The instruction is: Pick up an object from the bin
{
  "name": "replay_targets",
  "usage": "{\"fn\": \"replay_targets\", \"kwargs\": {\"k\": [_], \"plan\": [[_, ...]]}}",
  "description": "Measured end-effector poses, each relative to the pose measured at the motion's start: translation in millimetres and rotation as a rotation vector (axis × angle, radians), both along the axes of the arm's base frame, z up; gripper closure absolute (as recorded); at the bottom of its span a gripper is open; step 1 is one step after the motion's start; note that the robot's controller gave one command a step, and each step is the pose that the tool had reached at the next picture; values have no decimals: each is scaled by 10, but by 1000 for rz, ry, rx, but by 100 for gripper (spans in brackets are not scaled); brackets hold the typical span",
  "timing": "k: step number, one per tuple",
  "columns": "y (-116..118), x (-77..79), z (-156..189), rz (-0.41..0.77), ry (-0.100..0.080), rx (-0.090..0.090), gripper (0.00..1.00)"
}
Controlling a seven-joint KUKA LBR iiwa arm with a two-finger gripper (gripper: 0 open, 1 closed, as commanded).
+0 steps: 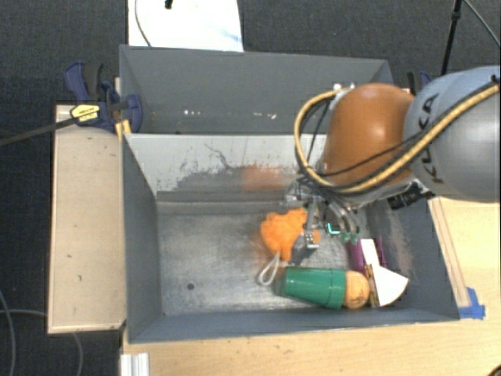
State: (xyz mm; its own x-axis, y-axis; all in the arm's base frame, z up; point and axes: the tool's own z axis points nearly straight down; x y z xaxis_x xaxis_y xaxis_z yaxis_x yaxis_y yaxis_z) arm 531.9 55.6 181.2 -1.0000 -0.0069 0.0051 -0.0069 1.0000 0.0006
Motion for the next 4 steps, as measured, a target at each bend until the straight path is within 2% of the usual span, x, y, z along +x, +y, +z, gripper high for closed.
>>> {"fn": "replay_targets", "kwargs": {"k": [1, 2, 3, 4], "plan": [[-2, 18, 37, -1, -8, 0, 0], [-937, 571, -1015, 629, -29, -6, 100], [-936, 571, -1016, 628, -28, -6, 100], [-683, 439, -994, 637, -34, -16, 100]]}}
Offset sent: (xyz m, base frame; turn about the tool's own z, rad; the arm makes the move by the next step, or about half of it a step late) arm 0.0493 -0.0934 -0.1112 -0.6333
